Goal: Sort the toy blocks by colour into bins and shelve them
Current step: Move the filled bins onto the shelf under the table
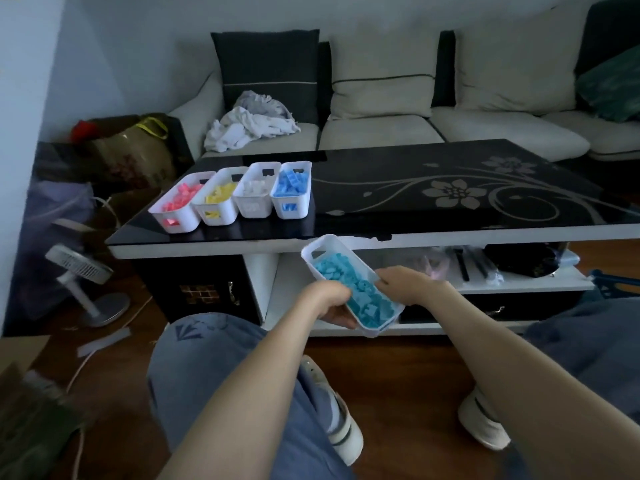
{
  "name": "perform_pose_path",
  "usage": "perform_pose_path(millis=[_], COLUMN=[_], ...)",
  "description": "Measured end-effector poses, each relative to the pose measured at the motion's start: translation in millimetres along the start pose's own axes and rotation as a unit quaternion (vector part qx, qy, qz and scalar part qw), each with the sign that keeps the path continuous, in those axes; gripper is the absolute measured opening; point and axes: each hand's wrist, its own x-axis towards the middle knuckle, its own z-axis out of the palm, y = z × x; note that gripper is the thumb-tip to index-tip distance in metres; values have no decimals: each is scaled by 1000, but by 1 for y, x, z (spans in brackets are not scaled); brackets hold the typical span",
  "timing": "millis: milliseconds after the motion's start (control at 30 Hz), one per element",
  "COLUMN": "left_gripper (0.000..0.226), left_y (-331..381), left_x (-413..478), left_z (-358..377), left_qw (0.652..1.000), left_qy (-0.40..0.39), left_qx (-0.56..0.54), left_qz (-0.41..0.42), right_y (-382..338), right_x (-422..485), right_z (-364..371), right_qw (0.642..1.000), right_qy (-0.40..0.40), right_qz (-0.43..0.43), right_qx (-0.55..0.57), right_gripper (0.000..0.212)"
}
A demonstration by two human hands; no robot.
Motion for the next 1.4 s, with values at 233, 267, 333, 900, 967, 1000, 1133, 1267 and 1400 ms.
perform_pose_path(millis=[233, 267, 333, 900, 967, 1000, 1133, 1267, 1400], left_gripper=[32, 31, 30, 30, 31, 31, 42, 45, 40], left_y=[-19, -23, -30, -48, -48, -48, -42, -31, -12], left_x=[70, 81, 107, 218, 228, 231, 237, 240, 226], left_z=[42, 47, 51, 76, 79, 81, 87, 86, 74], left_qw=[992, 991, 988, 997, 999, 999, 999, 989, 987], left_qy=[-32, -36, -36, -13, 15, 20, -23, 14, 57], left_qx=[-76, -91, -107, -38, 15, 32, -13, -139, -149], left_qz=[-91, -94, -106, -65, -44, -37, -36, -53, -36], right_y=[31, 36, 50, 101, 101, 99, 100, 105, 91], right_x=[39, 44, 61, 165, 165, 162, 158, 168, 166], right_z=[35, 41, 61, 151, 158, 161, 173, 176, 166], right_qw=[994, 993, 991, 927, 908, 896, 854, 864, 872], right_qy=[-30, -34, -52, -19, -3, 8, 38, 28, 37], right_qz=[78, 82, 95, 220, 216, 220, 241, 230, 234], right_qx=[67, 77, 73, 303, 360, 385, 459, 447, 427], right_gripper=[27, 25, 27, 32, 38, 39, 54, 58, 68])
